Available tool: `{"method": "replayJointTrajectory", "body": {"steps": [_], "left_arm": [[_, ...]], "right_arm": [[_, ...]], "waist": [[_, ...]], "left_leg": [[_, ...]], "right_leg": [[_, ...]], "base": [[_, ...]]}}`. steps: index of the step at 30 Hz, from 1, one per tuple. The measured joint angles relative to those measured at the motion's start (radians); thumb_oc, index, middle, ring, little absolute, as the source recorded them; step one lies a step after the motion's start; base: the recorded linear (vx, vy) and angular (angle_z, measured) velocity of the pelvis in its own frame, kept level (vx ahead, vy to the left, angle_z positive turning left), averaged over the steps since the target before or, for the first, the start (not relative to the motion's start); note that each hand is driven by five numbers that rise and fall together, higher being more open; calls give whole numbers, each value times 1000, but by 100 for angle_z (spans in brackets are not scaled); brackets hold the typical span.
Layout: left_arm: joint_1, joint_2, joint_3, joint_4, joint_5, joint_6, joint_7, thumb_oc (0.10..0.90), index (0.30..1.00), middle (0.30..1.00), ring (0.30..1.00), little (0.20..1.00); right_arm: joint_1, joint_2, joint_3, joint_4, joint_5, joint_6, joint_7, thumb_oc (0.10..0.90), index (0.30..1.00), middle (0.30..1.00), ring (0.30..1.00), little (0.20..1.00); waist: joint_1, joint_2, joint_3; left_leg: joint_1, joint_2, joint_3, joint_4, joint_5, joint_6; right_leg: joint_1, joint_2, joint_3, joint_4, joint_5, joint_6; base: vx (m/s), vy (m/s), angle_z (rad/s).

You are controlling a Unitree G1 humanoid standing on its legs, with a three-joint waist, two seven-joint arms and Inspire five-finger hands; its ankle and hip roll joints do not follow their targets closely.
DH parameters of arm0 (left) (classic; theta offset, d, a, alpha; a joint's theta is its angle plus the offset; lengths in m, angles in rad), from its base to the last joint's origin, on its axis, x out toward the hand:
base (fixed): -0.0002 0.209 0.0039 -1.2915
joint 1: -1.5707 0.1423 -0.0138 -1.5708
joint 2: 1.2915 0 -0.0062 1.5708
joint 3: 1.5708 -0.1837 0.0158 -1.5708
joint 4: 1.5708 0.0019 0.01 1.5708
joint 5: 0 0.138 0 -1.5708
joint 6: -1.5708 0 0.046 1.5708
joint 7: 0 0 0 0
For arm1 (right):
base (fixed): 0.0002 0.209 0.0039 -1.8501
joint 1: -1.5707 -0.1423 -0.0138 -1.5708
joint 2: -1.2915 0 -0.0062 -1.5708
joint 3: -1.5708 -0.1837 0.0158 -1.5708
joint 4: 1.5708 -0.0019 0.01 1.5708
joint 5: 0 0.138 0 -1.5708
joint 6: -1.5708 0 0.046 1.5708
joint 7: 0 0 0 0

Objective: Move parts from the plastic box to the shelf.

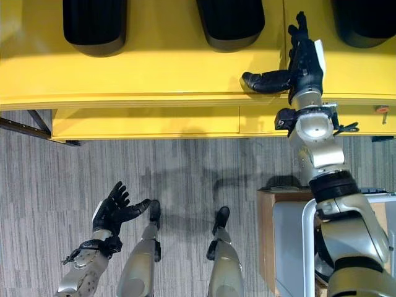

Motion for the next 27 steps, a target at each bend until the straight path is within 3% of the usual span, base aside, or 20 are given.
{"method": "replayJointTrajectory", "body": {"steps": [14,18,27], "left_arm": [[-20,2,-12,0,-2,-4,0,900,1000,1000,1000,1000],[-26,2,-18,-6,-30,-10,0,900,1000,1000,1000,1000],[-29,4,-20,-10,-37,-21,0,900,1000,1000,1000,1000]], "right_arm": [[-148,-6,53,126,7,7,6,900,1000,1000,1000,1000],[-224,-11,90,195,7,11,13,900,1000,1000,1000,1000],[-255,-13,120,215,7,13,16,900,1000,1000,1000,1000]], "waist": [[2,6,3],[1,25,10],[-1,26,10]], "left_leg": [[-17,-3,-3,0,2,-3],[-29,-13,-8,2,3,-2],[-50,-19,-17,13,3,-2]], "right_leg": [[-14,-4,-5,-2,2,3],[-22,-13,-8,-1,3,6],[-33,-20,-15,3,3,7]], "base": [[1,1,0],[0,3,4],[0,2,2]]}}
